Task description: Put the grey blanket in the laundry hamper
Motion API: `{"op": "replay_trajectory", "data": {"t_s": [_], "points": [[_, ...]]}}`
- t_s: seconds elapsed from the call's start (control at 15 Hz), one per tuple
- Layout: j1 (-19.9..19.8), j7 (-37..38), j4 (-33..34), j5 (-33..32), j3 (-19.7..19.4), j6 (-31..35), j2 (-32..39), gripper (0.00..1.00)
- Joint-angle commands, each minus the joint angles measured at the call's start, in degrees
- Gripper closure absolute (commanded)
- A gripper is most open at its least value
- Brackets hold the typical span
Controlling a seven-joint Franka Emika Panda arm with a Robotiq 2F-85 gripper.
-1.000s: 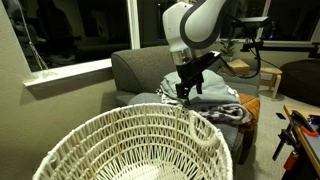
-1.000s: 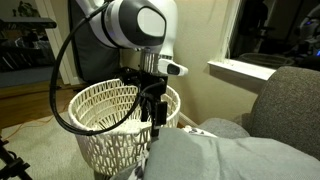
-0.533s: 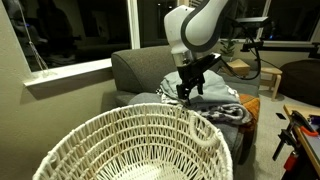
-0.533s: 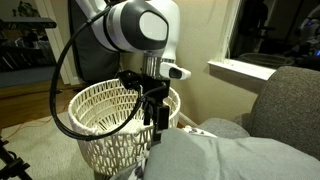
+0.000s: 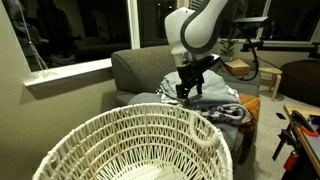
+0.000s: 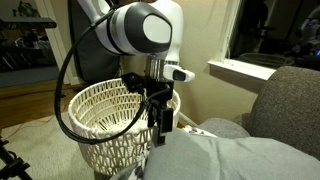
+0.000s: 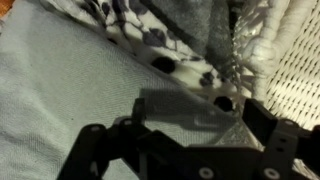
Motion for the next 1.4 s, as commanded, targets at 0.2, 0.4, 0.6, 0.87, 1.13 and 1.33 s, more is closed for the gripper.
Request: {"op": "replay_trajectory", "data": {"t_s": [0.2,0.4,0.6,0.87,1.13,1.33], "points": [[1.8,1.9,0.6,-0.2,-1.9,1.4,1.6,0.0],[2.0,1.9,0.8,-0.3,-2.1,1.5,2.1,0.1],[2.5,2.0,0.7,-0.4,-2.4,1.6,2.2,0.4],[2.8,2.2,0.5,-0.4,-2.7,1.8,2.4,0.66],[3.0,2.4,0.3,-0.5,-2.9,1.8,2.4,0.92],[2.8,2.4,0.5,-0.2,-2.8,1.3,2.3,0.59]]}}
